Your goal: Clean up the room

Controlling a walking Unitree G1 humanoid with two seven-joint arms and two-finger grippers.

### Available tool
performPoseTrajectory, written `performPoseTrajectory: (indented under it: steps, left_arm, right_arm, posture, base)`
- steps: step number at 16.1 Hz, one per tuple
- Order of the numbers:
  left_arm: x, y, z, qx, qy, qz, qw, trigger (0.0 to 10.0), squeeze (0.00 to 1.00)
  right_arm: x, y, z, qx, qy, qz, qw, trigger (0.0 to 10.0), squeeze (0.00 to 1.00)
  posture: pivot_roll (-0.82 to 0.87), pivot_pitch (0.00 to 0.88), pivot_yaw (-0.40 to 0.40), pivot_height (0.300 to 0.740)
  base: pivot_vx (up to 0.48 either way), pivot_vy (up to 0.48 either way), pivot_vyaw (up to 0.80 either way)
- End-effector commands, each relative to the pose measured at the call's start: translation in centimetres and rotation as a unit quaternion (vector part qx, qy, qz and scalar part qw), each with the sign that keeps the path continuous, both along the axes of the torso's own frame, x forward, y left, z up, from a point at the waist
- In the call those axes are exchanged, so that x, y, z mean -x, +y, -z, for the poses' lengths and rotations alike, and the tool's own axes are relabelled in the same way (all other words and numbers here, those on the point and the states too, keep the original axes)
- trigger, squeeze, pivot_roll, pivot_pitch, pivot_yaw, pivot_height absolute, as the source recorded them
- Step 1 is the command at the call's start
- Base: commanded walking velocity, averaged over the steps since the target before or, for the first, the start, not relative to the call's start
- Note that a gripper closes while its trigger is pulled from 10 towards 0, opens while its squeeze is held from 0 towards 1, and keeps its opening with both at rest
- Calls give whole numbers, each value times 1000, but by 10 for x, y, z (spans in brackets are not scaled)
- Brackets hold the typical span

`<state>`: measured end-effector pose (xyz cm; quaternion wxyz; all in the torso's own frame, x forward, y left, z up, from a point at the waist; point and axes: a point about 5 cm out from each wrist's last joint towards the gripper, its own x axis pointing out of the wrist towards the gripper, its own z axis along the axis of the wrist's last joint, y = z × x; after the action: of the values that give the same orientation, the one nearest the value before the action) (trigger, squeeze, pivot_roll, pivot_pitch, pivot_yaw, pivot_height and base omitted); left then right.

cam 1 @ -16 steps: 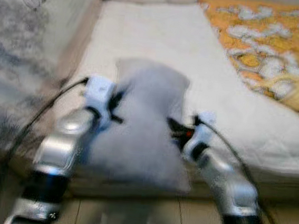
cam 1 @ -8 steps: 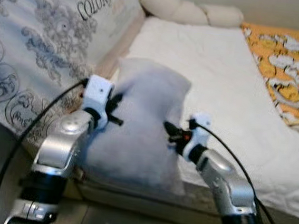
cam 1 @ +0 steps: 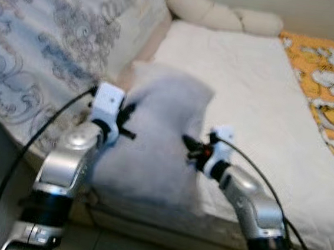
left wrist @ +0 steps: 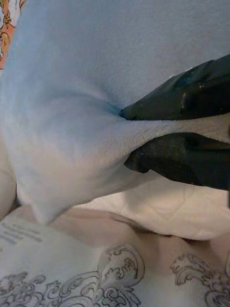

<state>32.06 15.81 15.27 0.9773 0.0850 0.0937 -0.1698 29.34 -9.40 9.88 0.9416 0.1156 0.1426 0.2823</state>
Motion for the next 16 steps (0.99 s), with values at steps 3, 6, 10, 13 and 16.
performPoseTrajectory:
  steps: [3,6,10,13,16]
  left_arm:
    - [-2,6,-12,-3,-28,-8,1000,10000,0]
    - [-4,6,-14,-3,-29,-8,1000,10000,0]
    - [-5,8,-16,-4,-31,-8,999,10000,0]
    - [-4,9,-16,-6,-31,-9,999,10000,0]
    - [-3,11,-15,-8,-30,-11,999,10000,0]
  right_arm:
    - [0,8,-4,-5,-16,-16,1000,10000,0]
    - [1,8,-4,2,-20,-22,1000,10000,0]
    - [1,13,-4,7,-27,-36,999,10000,0]
    - [1,14,-3,-4,-24,-32,999,10000,0]
    - [0,14,-3,-4,-22,-32,999,10000,0]
  posture:
    - [-31,0,-25,740]
    - [-29,0,-25,740]
    - [-22,0,-24,740]
    - [-11,0,-31,740]
    - [-6,0,-34,740]
  base:
    - [316,0,0]
    - [316,0,0]
    - [320,0,120]
    - [322,0,0]
    - [320,0,0]
